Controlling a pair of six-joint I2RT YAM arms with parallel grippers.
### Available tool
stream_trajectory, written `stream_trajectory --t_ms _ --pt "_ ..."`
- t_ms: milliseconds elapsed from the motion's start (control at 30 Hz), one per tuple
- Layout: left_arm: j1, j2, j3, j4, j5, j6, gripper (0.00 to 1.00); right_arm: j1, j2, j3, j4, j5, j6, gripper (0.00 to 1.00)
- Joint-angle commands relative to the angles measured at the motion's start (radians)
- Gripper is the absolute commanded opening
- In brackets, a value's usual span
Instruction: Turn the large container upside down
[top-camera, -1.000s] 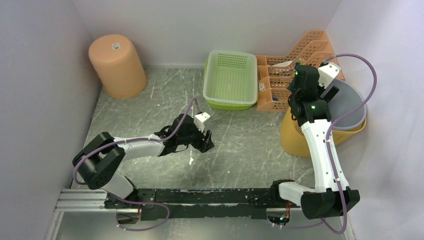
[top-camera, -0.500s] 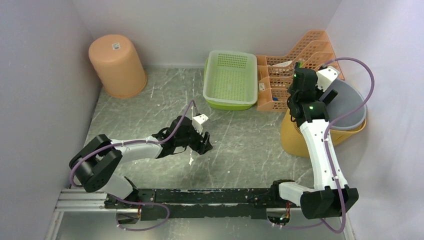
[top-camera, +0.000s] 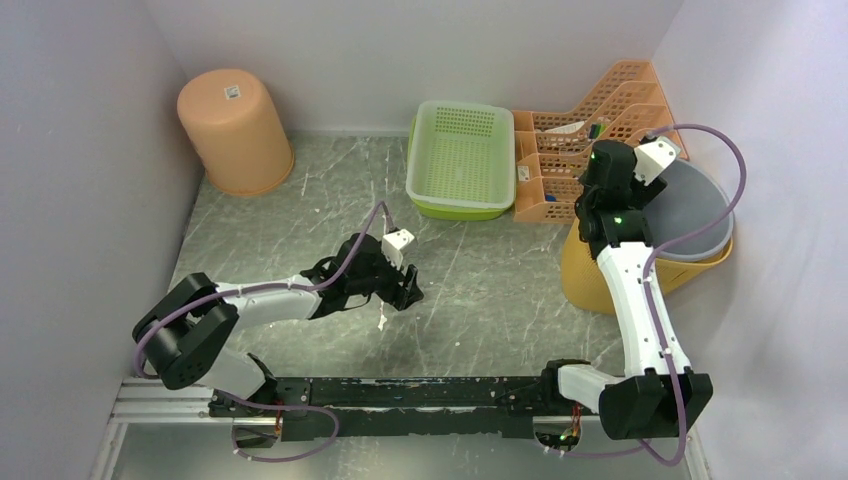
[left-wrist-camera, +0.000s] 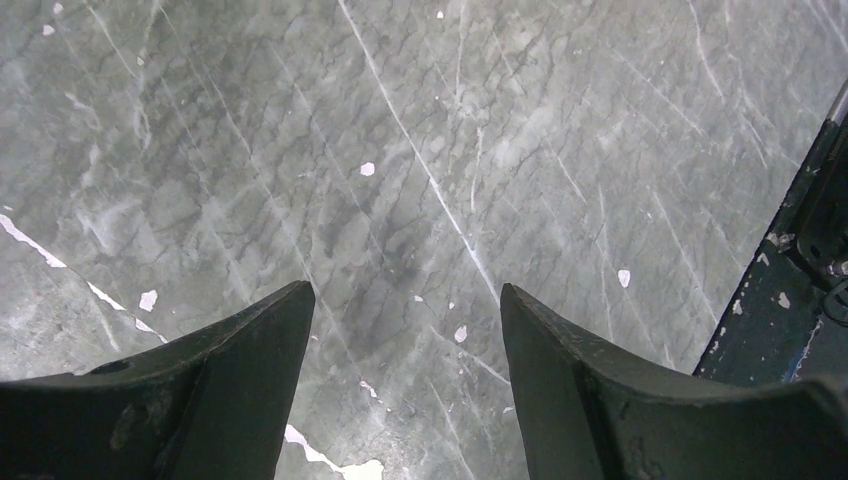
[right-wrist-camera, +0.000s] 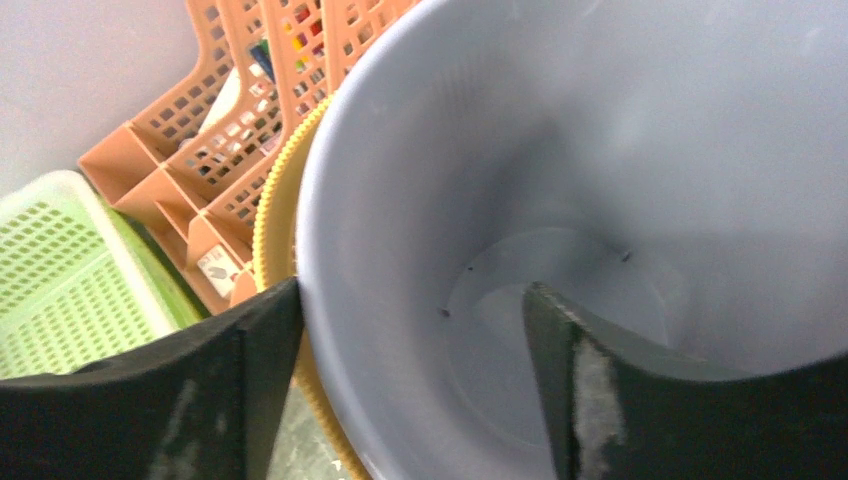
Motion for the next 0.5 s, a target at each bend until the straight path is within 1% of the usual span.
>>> stream_trajectory --t_ms 0,33,67,100,133,167,300,467 --pt "-0.008 -0.040 -0.006 0.012 -0.013 -0.003 0.80 -0.023 0.011 -0.063 -0.106 -0.041 -0.031 0.59" --pt "-0.008 -0.042 -0.007 0.012 -0.013 -0.005 0.80 -0.024 0.010 -0.058 -0.105 -0.048 -0.032 0.49" --pt "-0.009 -0.047 -0.008 0.013 -0.014 -0.007 0.80 -0.024 0.010 -0.055 -0.107 -0.053 -0.035 0.32" --pt "-0.009 -0.050 -0.010 0.014 -0.015 -0.007 0.80 -0.023 0.010 -0.050 -0.107 -0.057 -0.037 0.19" --pt "-0.009 -0.052 -0.012 0.015 -0.016 -0.009 0.80 -0.024 0.009 -0.043 -0.109 -0.058 -0.039 0.08" --pt "-0.008 -0.053 -0.014 0.014 -0.019 -0.008 0.80 -0.024 0.008 -0.038 -0.111 -0.057 -0.041 0.00" --pt "-0.008 -0.052 -0.014 0.006 -0.024 -0.004 0.80 -0.022 -0.004 -0.005 -0.117 -0.050 -0.047 0.00" --pt "-0.009 -0.068 -0.010 -0.013 -0.034 0.004 0.80 -0.023 -0.019 0.129 -0.170 -0.083 -0.049 0.00"
